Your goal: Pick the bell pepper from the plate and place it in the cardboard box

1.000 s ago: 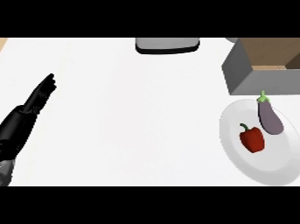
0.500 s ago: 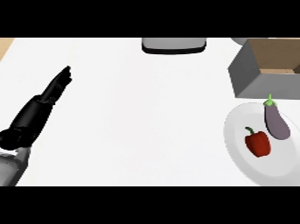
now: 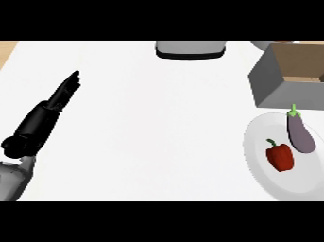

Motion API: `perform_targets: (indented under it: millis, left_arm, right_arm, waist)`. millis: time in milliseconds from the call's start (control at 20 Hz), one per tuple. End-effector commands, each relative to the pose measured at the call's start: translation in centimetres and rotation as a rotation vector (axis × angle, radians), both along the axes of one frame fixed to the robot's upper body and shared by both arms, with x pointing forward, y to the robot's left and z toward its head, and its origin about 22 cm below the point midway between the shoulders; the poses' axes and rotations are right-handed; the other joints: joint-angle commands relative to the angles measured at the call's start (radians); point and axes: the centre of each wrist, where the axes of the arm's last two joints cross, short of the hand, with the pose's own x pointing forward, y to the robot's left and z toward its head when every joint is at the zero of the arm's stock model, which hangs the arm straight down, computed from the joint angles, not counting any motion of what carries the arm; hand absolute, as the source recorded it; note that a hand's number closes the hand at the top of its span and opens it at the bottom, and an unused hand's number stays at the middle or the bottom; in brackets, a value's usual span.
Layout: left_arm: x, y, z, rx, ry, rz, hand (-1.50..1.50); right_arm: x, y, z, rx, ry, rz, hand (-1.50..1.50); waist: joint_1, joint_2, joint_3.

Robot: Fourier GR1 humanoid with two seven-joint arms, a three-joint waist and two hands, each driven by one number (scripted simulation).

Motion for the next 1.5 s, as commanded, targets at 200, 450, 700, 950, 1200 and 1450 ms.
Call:
perform_targets:
  millis: [200,450,700,950,1200,1450]
  left_arm:
    - [-0.1,-1.5,-0.7,-0.004,-0.004,-0.027,0.00]
    - [-0.6,0.1,0.2,0.009,0.012,-0.027,0.00]
    - [-0.4,-0.6,0.8,-0.010,0.011,-0.008,0.00]
    - [-0.4,1.8,0.6,-0.012,-0.003,-0.007,0.00]
    - [-0.1,-0.4,0.0,0.008,-0.005,-0.014,0.00]
    - [0.2,0.5,-0.9,-0.009,0.008,0.001,0.00]
  right_arm:
    - [-1.8,8.2,-0.7,-0.248,0.044,-0.030,-1.50]
    - [-2.9,10.7,-2.3,-0.331,0.136,-0.092,-1.50]
    - [-3.1,10.8,-3.6,-0.331,0.186,-0.118,-1.50]
    - [-3.1,12.6,-6.2,-0.389,0.184,-0.156,-1.50]
    - [-1.6,12.9,-7.1,-0.387,0.122,-0.177,-1.50]
    - [-2.8,13.7,-8.0,-0.410,0.125,-0.184,-1.50]
  waist:
    - [0.002,-0.002,0.000]
    - [0.013,-0.001,0.001]
    - [0.006,-0.001,0.001]
    - [0.013,0.001,0.002]
    - [0.010,0.001,0.002]
    - [0.006,0.001,0.001]
